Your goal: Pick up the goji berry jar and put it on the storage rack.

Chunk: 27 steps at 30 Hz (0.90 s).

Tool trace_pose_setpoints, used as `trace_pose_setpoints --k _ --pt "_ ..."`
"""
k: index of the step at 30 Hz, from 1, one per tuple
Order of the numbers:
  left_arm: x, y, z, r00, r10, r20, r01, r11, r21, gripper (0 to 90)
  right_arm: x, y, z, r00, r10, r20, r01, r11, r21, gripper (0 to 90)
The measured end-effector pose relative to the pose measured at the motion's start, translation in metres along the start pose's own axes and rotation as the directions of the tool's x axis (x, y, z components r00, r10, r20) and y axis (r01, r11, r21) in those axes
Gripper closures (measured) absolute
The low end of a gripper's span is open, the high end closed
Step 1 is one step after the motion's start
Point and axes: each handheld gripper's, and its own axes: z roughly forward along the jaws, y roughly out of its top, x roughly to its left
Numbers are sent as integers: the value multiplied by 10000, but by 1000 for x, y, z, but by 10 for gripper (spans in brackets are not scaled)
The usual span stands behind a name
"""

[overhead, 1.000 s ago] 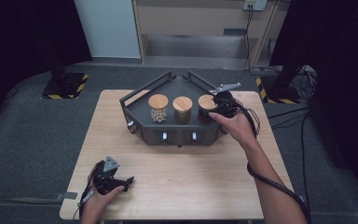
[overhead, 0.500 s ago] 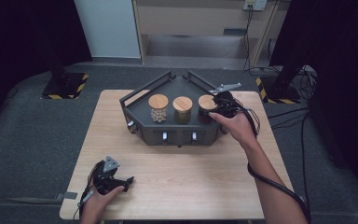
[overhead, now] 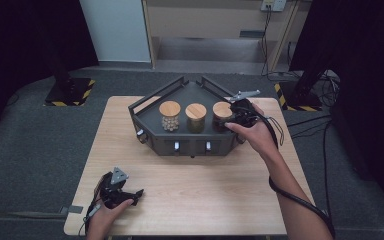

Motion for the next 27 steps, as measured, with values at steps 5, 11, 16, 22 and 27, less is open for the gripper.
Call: trace_pose_setpoints --k 5,11,16,22,27 --pt "0 0 0 10000 -2 1 2 10000 0 0 1 -1 -4 10000 -34 8 34 10000 -53 60" --pt "0 0 0 10000 0 0 0 10000 1 0 1 -2 -8 9999 -106 -27 106 9999 -118 58" --pt "0 0 0 10000 -4 1 4 10000 -1 0 2 -3 -14 9999 -146 10 146 9998 -143 59" --pt "0 0 0 10000 -2 1 2 10000 0 0 4 -6 -26 9997 -231 -6 230 9993 -283 62" --pt "0 0 0 10000 1 0 -1 10000 1 0 5 -9 -37 9997 -242 -29 241 9991 -350 59"
